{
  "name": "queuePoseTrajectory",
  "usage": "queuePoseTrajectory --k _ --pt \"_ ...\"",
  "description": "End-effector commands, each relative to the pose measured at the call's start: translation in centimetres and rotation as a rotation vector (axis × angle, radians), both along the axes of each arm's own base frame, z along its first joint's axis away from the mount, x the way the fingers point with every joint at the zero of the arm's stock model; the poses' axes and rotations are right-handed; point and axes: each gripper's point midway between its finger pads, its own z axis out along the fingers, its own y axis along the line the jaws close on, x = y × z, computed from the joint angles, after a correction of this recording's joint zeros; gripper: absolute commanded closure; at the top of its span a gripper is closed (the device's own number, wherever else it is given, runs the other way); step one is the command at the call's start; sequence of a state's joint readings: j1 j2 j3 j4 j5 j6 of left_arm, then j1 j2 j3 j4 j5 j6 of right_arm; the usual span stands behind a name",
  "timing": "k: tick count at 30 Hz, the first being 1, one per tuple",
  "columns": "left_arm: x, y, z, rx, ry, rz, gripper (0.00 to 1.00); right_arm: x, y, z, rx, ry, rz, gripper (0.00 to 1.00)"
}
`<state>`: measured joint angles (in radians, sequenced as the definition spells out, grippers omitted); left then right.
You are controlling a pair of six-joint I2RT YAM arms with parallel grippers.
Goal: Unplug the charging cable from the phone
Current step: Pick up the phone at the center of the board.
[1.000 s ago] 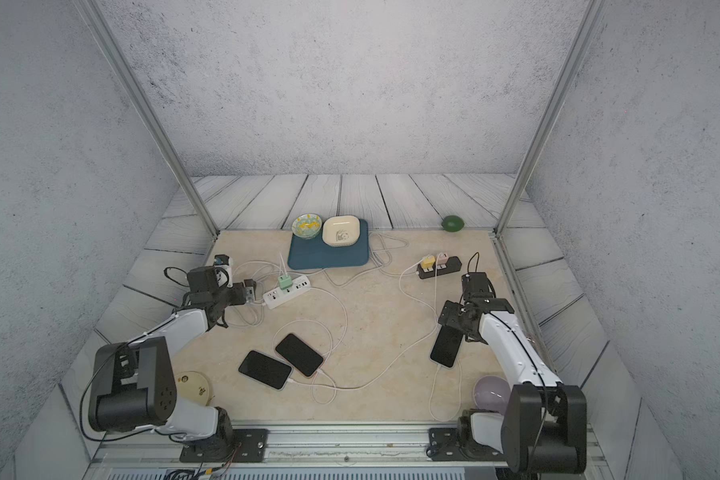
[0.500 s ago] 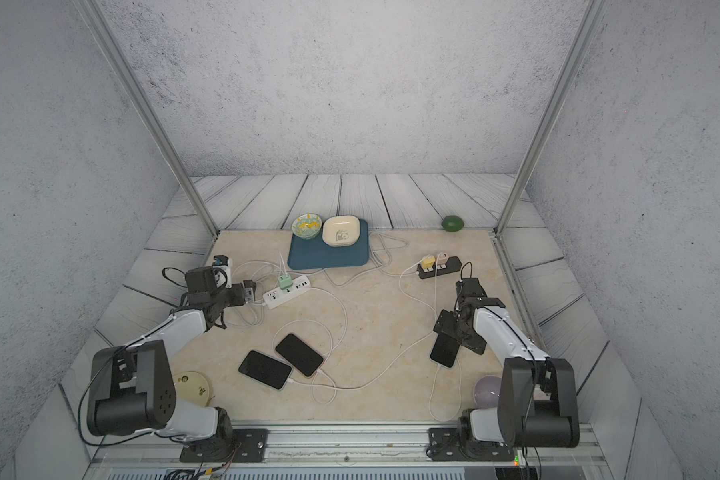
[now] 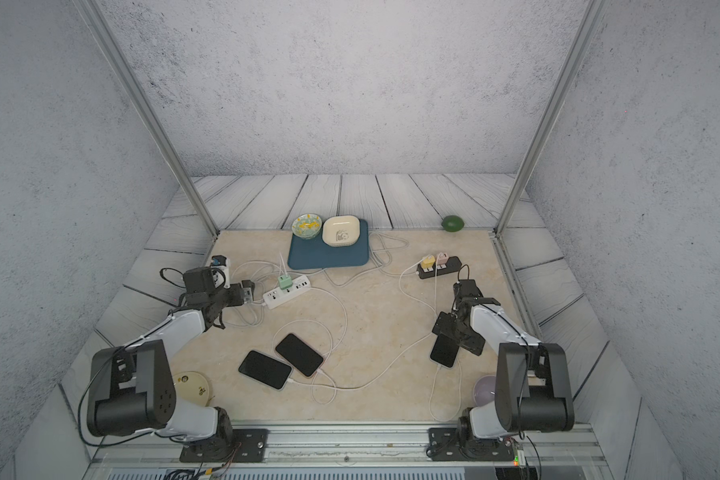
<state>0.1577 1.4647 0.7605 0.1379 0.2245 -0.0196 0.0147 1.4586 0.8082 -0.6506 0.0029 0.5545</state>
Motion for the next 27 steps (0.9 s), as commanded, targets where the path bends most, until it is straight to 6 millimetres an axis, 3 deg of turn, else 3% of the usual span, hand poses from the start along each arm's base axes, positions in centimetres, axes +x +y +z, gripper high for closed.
queuePoseTrajectory --k 1,18,27 --pt "-0.1 0.4 0.0 -0.008 0.006 0.011 0.02 0.0 -0.1 -0.4 -0.020 0.016 -0.006 0.02" --pt "0.2 1.1 -0.8 -0.034 0.029 0.029 0.02 0.8 0.1 -1.4 -0.054 0.045 0.015 0.06" --pt "0.2 1.2 -0.6 -0.052 0.026 0.033 0.02 0.9 -0.1 -1.1 -0.085 0.046 0.024 0.23"
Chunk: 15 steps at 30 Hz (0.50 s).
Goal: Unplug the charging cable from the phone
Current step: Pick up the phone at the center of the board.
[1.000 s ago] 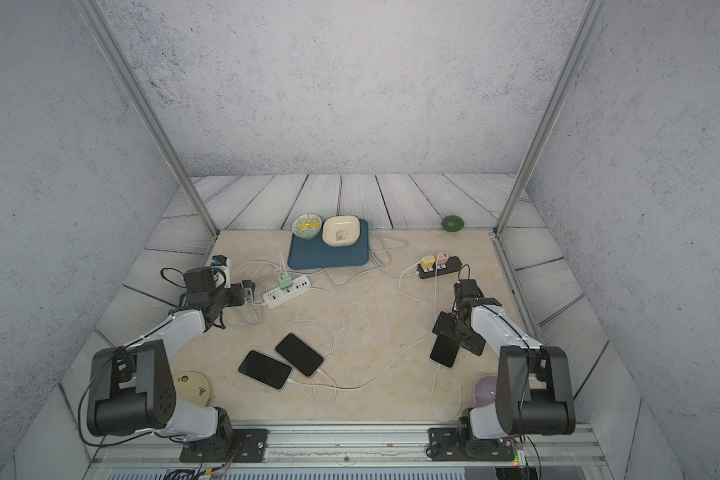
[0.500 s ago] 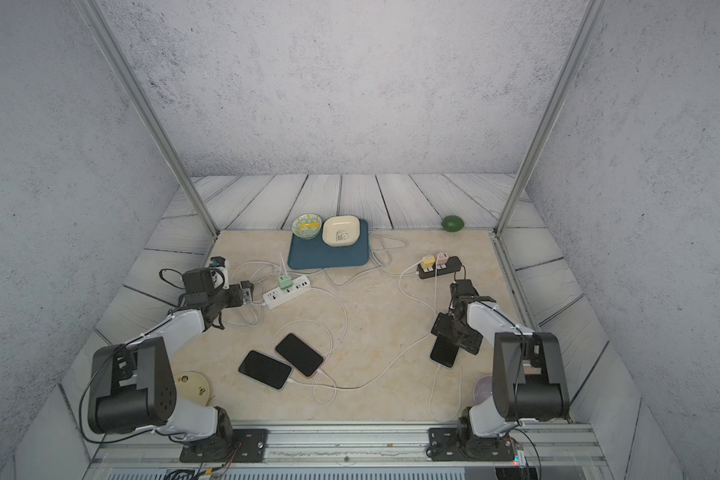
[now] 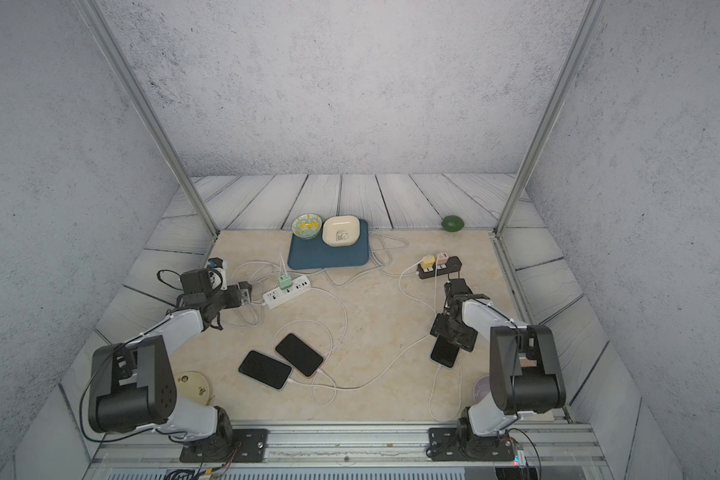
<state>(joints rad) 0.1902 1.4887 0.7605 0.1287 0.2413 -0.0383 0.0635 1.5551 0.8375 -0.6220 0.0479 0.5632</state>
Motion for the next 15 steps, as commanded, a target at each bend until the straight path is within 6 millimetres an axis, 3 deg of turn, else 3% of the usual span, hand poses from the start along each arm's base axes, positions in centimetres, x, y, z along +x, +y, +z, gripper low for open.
queuePoseTrajectory --k 1,10,15 --pt "0.4 0.3 0.6 -0.023 -0.008 0.003 0.02 0.1 -0.7 0.6 -0.044 0.002 -0.008 0.25" --pt "0.5 -0.4 1.4 -0.048 -0.015 -0.034 0.02 1.8 -0.6 4.4 -0.042 -0.121 0.013 0.35" --pt "0.6 -2.2 2.6 -0.102 -0.022 -0.133 0.01 4.1 2.0 7.8 0.077 -0.305 0.128 0.37"
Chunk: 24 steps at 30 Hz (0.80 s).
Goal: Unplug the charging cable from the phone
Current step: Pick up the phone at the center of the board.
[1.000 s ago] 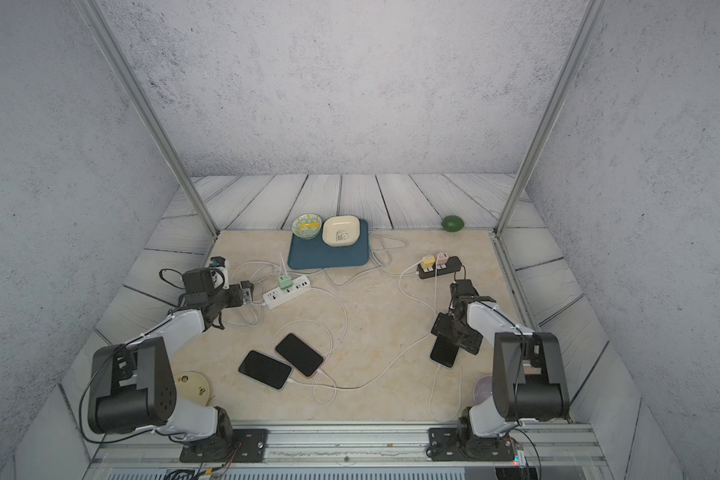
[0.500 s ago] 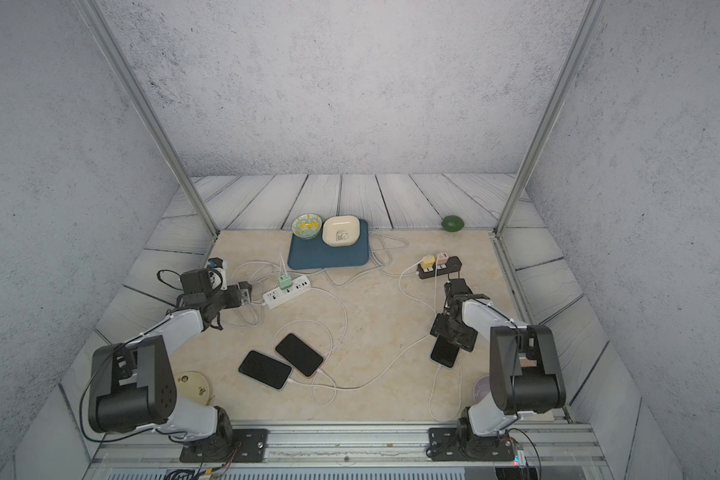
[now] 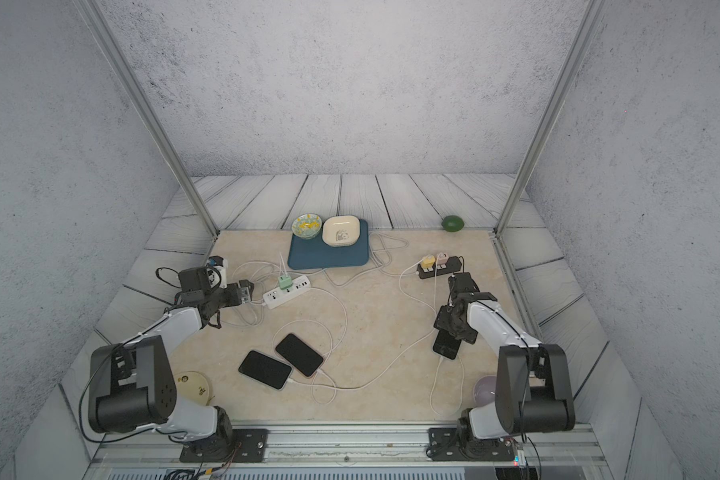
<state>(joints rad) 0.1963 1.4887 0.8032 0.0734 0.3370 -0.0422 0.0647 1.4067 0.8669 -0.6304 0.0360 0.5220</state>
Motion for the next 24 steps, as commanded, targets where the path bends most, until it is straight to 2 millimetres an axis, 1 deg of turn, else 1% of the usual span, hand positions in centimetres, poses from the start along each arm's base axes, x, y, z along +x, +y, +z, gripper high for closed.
queuePoseTrajectory --k 1,6,9,12,13,18,24 --pt "0.3 -1.4 1.9 -0.053 -0.029 -0.094 0.01 2.7 2.4 3.7 0.094 -0.169 0.122 0.38" --pt "-0.2 -4.4 3.5 -0.146 -0.057 -0.250 0.00 4.1 6.2 6.6 0.221 -0.284 0.304 0.41" --pt "-0.8 -6.2 5.0 -0.212 -0.076 -0.347 0.00 4.4 8.9 8.0 0.294 -0.337 0.438 0.41" --pt "-1.7 -8.2 6.6 -0.266 -0.092 -0.447 0.02 4.4 12.0 9.4 0.378 -0.385 0.579 0.41" --pt "-2.2 -9.2 7.3 -0.288 -0.099 -0.496 0.02 4.4 13.3 10.0 0.411 -0.406 0.633 0.41" --pt "-4.5 -12.9 10.0 -0.376 -0.107 -0.681 0.02 4.3 18.5 12.4 0.537 -0.475 0.812 0.41" --pt "-7.3 -16.4 12.0 -0.450 -0.102 -0.870 0.02 3.7 24.3 15.2 0.678 -0.532 0.988 0.41"
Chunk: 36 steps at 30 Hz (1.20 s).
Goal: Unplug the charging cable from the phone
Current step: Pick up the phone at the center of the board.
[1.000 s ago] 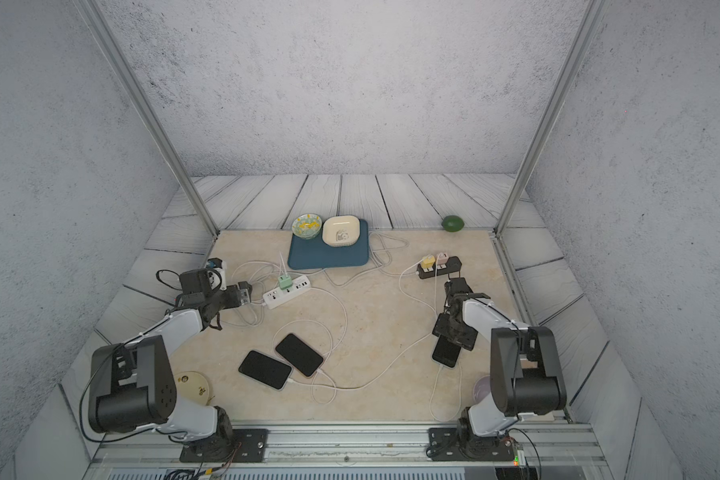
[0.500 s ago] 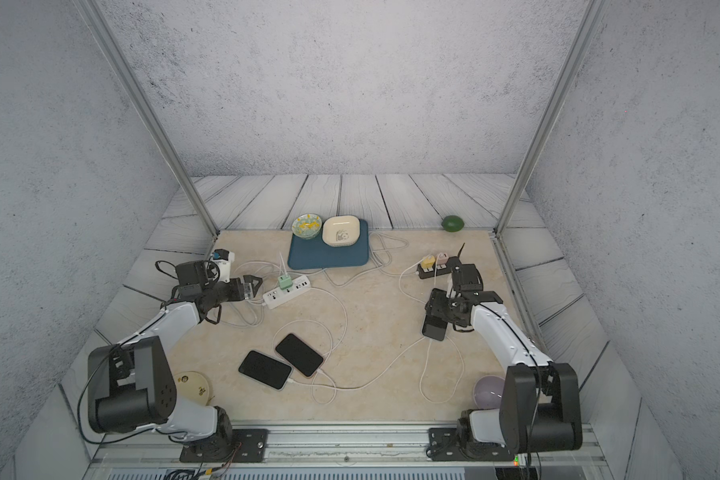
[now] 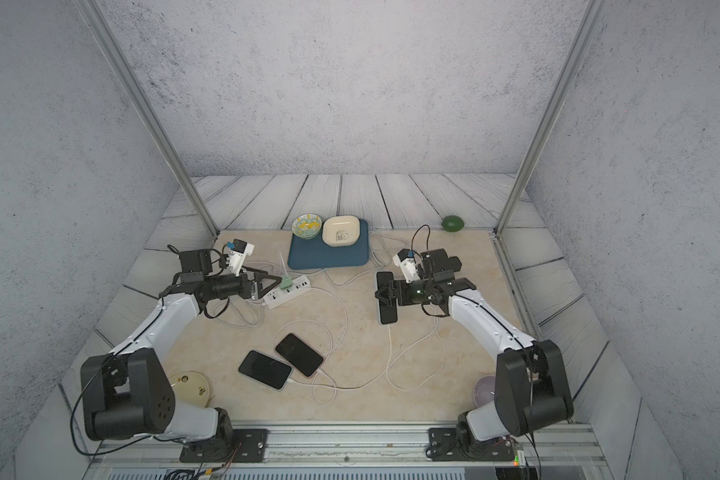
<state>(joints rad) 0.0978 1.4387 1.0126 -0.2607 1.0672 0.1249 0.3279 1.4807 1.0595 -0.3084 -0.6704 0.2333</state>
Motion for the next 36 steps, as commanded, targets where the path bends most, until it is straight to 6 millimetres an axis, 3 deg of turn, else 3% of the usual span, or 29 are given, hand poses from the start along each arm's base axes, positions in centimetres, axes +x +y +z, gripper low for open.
queuePoseTrajectory --k 1,8,21,28,36 --pt "-3.2 -2.6 2.3 -0.075 -0.017 -0.178 0.02 -0.2 3.7 4.3 0.154 -0.102 0.151 0.41" --pt "-6.4 -5.7 4.3 -0.145 -0.026 -0.355 0.02 -0.8 7.8 8.0 0.324 -0.165 0.244 0.41" --pt "-7.2 -9.8 4.6 -0.183 0.027 -0.444 0.02 -3.4 12.3 13.7 0.518 -0.221 0.359 0.42" --pt "-7.7 -11.0 4.5 -0.183 0.013 -0.480 0.02 -4.7 14.1 15.1 0.584 -0.213 0.418 0.43" --pt "-9.5 -11.5 6.1 -0.233 -0.015 -0.574 0.02 -4.9 14.9 15.5 0.599 -0.226 0.443 0.44"
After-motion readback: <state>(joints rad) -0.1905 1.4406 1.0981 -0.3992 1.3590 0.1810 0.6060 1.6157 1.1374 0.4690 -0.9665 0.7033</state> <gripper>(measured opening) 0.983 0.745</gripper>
